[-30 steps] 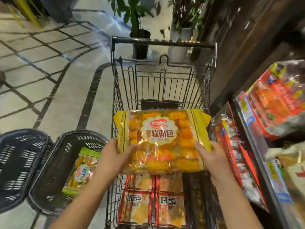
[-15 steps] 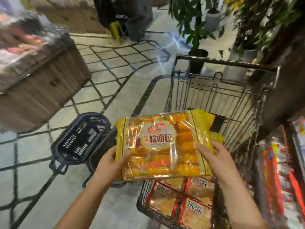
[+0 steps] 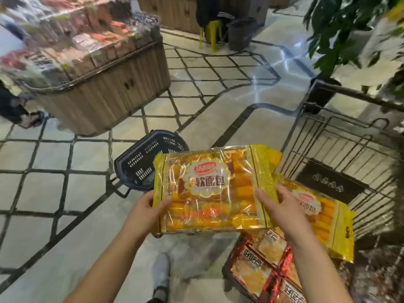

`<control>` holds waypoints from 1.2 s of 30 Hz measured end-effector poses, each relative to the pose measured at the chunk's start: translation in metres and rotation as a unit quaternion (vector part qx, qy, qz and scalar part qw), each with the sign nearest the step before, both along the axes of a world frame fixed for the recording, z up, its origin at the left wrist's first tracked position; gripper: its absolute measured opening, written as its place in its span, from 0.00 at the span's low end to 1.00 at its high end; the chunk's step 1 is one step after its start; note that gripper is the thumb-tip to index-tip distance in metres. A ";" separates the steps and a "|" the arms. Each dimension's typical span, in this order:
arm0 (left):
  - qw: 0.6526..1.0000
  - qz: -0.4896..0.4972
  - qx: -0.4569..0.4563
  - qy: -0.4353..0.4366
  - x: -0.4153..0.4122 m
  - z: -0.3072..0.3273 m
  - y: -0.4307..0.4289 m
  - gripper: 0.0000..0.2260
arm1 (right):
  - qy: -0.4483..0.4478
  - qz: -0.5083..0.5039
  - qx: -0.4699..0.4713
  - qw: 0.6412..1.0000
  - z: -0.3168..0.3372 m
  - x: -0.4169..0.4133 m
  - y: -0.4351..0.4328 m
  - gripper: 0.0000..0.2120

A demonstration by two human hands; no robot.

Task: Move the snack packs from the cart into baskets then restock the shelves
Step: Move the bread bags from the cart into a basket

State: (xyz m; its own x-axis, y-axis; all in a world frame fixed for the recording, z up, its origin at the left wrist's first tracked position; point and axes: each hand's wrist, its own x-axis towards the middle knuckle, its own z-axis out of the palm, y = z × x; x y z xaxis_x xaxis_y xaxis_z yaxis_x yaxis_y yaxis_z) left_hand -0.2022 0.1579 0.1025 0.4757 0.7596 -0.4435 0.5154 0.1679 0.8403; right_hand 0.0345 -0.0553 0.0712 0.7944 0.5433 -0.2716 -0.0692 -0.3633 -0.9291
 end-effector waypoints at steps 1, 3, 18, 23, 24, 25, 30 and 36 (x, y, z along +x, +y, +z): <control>1.000 0.009 0.000 -0.001 -0.006 -0.005 0.014 0.07 | -0.007 0.002 -0.012 1.000 0.000 -0.005 0.015 0.40; 1.000 0.019 0.008 0.008 -0.017 -0.016 0.046 0.06 | -0.014 0.001 -0.047 0.999 -0.001 -0.016 0.049 0.41; 0.998 -0.017 -0.031 0.056 -0.047 -0.071 0.243 0.14 | -0.064 -0.039 -0.186 0.980 -0.019 -0.040 0.259 0.04; 0.996 -0.053 -0.051 0.058 -0.024 -0.105 0.255 0.21 | -0.101 -0.033 -0.241 0.965 -0.030 -0.013 0.276 0.15; 0.994 -0.052 -0.060 0.070 -0.019 -0.113 0.255 0.22 | -0.107 -0.028 -0.251 0.962 -0.031 -0.007 0.280 0.16; 0.993 -0.053 -0.073 0.076 -0.014 -0.120 0.254 0.21 | -0.114 -0.019 -0.260 0.959 -0.035 0.001 0.284 0.17; 0.982 -0.020 -0.152 0.112 0.011 -0.156 0.248 0.12 | -0.118 0.043 -0.299 0.946 -0.066 0.047 0.301 0.18; 0.958 0.045 -0.262 0.108 0.063 -0.174 0.235 0.09 | -0.135 0.076 -0.337 0.929 -0.132 0.095 0.319 0.17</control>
State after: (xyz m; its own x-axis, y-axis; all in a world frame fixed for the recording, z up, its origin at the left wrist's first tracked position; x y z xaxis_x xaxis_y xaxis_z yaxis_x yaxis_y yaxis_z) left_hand -0.1390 0.3933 -0.0720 0.2720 0.4402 -0.8557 0.6317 0.5891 0.5038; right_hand 0.1291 0.2637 -0.0607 0.8111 0.4333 -0.3930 0.2323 -0.8552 -0.4633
